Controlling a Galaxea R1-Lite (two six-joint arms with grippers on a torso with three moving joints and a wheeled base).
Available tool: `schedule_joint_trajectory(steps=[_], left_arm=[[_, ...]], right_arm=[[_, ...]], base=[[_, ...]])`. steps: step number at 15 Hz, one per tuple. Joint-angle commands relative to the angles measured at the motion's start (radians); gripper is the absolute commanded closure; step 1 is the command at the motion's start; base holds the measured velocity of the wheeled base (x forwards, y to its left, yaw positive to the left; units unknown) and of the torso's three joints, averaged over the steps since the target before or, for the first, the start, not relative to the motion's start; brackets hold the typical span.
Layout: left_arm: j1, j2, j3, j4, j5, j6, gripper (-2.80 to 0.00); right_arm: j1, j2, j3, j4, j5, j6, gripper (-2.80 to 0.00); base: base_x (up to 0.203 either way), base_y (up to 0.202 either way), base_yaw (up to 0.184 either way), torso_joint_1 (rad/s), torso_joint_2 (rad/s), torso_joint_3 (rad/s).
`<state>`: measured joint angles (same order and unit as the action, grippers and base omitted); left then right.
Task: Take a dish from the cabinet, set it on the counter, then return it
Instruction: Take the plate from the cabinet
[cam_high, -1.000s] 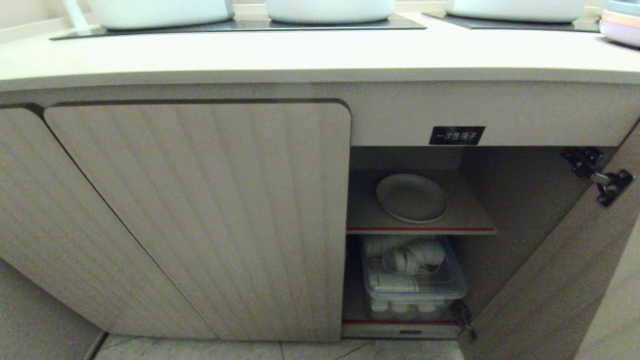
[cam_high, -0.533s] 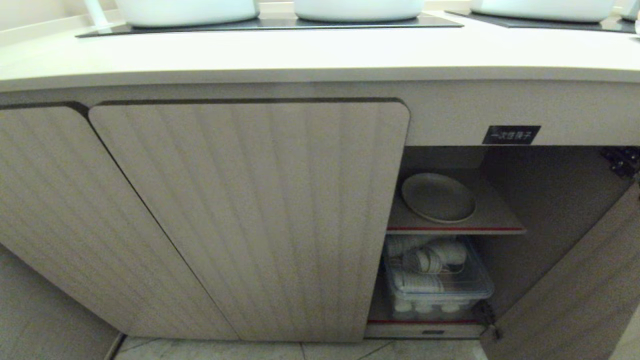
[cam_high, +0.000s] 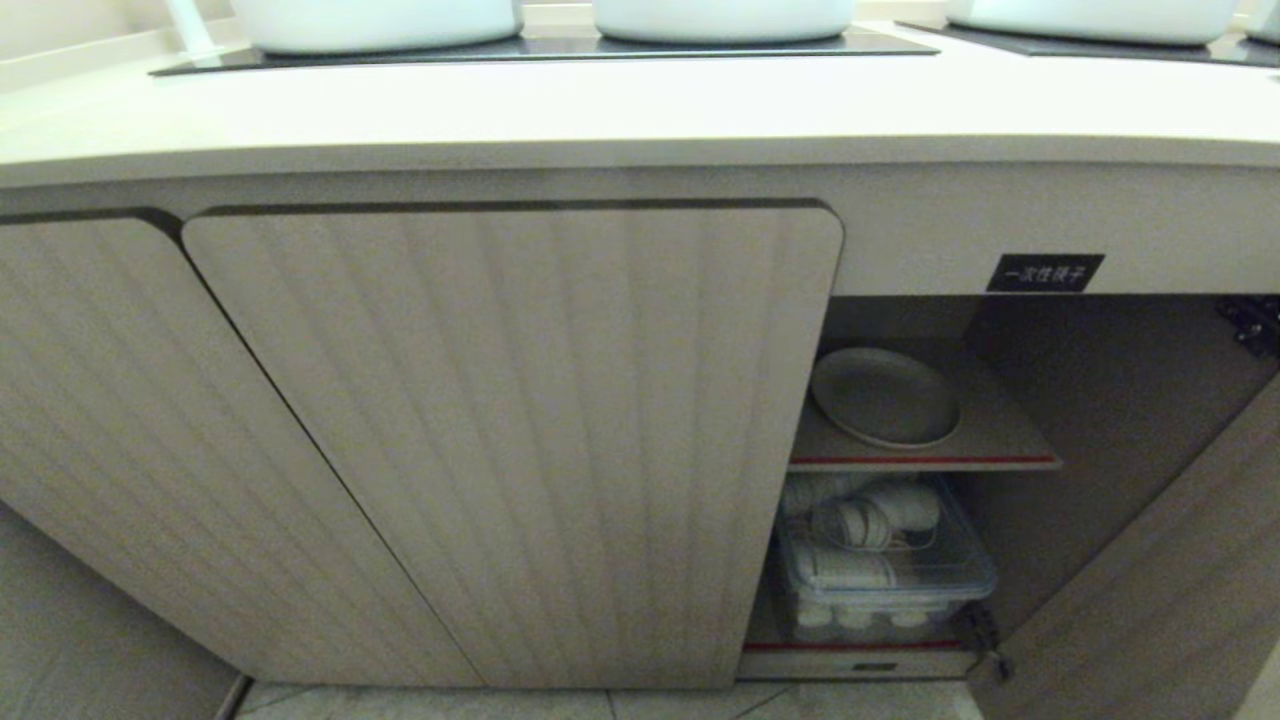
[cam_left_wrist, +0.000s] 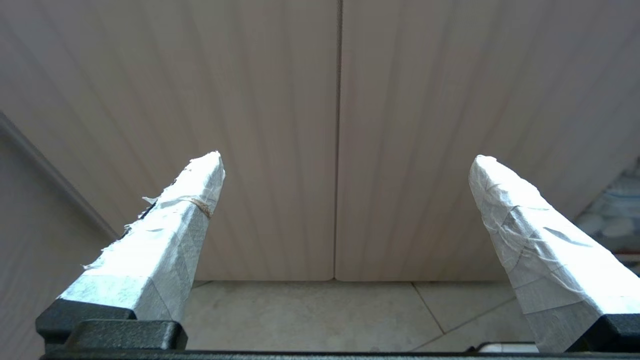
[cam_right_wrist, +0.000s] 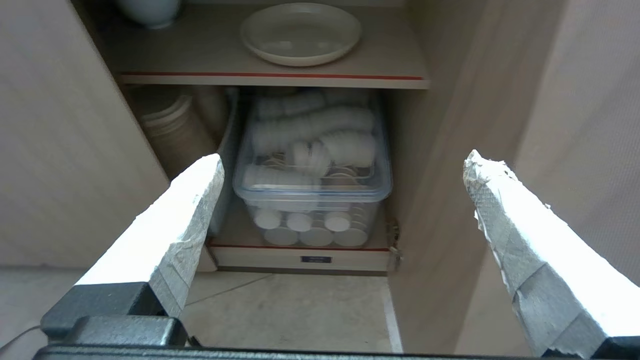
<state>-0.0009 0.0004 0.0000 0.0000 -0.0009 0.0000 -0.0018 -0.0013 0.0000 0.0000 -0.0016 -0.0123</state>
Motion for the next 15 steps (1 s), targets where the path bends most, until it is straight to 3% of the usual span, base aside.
schedule_joint_trajectory(steps=[1,15], left_arm=[[0.002,0.000,0.000,0.000,-0.001,0.000,-2.80],[0.001,0.000,0.000,0.000,-0.001,0.000,-2.80]], right_arm=[[0.002,0.001,0.000,0.000,0.000,-0.001,-2.80],[0.002,0.001,-0.012,0.038,0.005,-0.038,-2.80]], base=[[0.000,0.000,0.000,0.000,0.00,0.000],[0.000,0.000,0.000,0.000,0.00,0.000]])
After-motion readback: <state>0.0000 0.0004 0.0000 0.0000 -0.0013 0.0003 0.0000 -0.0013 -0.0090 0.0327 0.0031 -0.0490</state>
